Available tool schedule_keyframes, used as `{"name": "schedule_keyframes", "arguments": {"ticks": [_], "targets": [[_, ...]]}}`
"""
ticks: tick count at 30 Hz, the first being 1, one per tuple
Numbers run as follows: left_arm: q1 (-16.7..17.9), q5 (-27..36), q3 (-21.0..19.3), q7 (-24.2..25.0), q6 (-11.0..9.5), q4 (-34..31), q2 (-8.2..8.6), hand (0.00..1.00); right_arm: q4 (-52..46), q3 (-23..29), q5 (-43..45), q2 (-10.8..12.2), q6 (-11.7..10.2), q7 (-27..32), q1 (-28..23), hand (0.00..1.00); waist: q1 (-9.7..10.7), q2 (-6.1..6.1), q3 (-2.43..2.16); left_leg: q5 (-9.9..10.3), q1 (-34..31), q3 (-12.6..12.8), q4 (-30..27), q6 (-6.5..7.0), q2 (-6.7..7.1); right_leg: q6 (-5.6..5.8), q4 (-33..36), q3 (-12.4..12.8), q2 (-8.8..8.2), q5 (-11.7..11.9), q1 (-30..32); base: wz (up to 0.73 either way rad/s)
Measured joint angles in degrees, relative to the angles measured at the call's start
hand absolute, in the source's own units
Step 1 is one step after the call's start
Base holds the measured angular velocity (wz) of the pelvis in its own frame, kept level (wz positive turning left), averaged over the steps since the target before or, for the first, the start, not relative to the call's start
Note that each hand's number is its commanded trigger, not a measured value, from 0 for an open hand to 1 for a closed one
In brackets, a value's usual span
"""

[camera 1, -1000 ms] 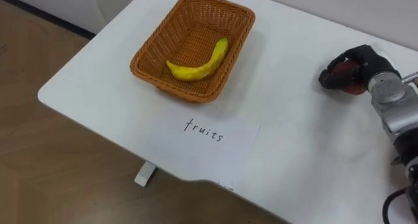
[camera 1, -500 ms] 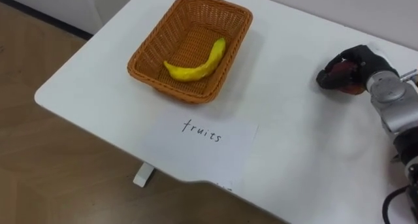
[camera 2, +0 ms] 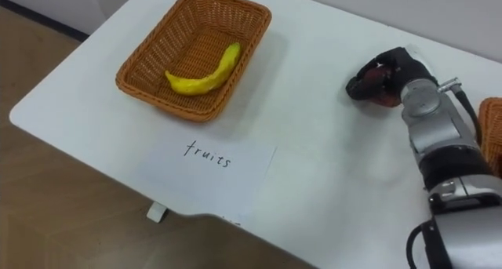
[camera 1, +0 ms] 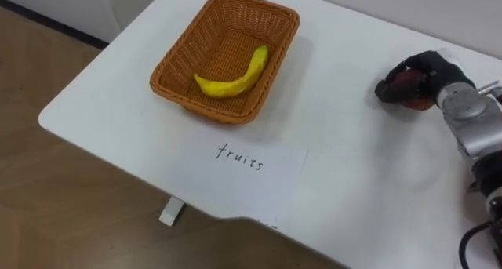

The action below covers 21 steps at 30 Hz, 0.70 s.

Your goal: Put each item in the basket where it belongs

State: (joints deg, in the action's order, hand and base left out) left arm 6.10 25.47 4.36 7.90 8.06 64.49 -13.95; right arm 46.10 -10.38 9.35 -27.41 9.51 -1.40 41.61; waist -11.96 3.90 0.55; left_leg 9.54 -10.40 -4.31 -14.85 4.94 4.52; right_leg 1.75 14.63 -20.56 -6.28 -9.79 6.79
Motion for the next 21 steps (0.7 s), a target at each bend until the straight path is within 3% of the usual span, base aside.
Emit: {"name": "schedule_keyframes", "arguments": {"ticks": [3, 8, 13, 17, 21], "targets": [[0.20, 1.45, -0.13, -0.33, -0.28, 0.15, 0.52, 0.00, -9.19, -0.90, 0.34, 0.02, -0.10, 0.33, 0.00, 1.00, -0.32, -0.04, -0.07, 0.00, 0.51, 0.60, 0.42, 0.00, -0.16, 0.00, 0.07, -0.02, 0.00, 0.00, -0.02, -0.10], [0.85, 1.86, -0.73, -1.17, -1.06, 0.74, 1.15, 0.00, -16.31, -2.12, 0.48, 0.04, -0.22, 1.21, 0.00, 1.00, -0.69, 0.08, -0.14, -0.10, 2.37, 0.11, 1.31, 0.08, 0.03, 0.01, -0.21, -1.27, -0.19, 0.00, -2.01, 0.04], [3.12, 1.94, -2.69, -1.12, -0.97, 0.68, 1.15, 0.00, -20.72, -3.52, 0.13, 0.04, 0.23, 1.28, 0.02, 1.00, -1.12, 1.27, -0.61, -0.12, 3.34, -0.51, 1.60, 0.08, 0.05, 0.01, -0.73, -1.57, -0.11, -0.01, -3.27, 0.06], [3.84, 2.05, -3.95, -1.06, -1.00, 0.62, 1.05, 0.00, -22.23, -4.64, 0.28, 0.16, 0.64, 0.30, 0.24, 1.00, -1.66, 2.12, -0.50, -0.12, 4.27, -0.93, 1.92, 0.08, 0.11, 0.05, -0.99, -1.67, -0.07, -0.03, -4.37, 0.05], [4.46, 1.97, -4.33, -0.99, -1.06, 0.64, 1.00, 0.00, -25.76, -4.79, 0.48, 0.88, 3.14, -1.90, 0.27, 1.00, -2.63, 2.44, -0.37, -0.11, 4.88, -1.16, 2.33, 0.09, 0.21, 0.05, -1.02, -2.02, -0.12, -0.03, -5.07, 0.03]]}}
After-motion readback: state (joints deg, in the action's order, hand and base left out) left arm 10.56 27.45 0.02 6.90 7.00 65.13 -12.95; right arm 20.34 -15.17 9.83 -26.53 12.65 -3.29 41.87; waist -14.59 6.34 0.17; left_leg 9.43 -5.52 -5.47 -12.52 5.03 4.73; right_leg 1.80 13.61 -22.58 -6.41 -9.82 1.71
